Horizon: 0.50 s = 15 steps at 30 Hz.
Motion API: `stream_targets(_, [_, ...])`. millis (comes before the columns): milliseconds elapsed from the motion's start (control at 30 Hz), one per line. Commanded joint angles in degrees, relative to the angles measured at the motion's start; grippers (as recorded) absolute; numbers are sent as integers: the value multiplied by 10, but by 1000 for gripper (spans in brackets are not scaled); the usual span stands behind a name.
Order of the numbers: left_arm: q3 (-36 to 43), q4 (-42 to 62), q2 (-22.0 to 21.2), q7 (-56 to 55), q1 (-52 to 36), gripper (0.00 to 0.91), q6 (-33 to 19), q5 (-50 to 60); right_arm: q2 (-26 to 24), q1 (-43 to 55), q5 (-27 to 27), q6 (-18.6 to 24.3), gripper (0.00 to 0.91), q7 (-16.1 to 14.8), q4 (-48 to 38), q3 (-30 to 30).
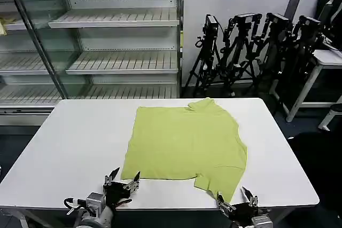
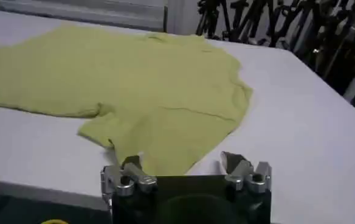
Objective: Fold and organize the clothes.
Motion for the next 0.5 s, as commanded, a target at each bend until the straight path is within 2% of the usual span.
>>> stream_targets(33, [2,16,2,-2,-9,30,3,-10,0,-4,3,1,0,0,-4,-6])
stream_targets(500, [0,11,-4,-1,0,30,4,-29,2,-15,11,19,0,0,7,-3])
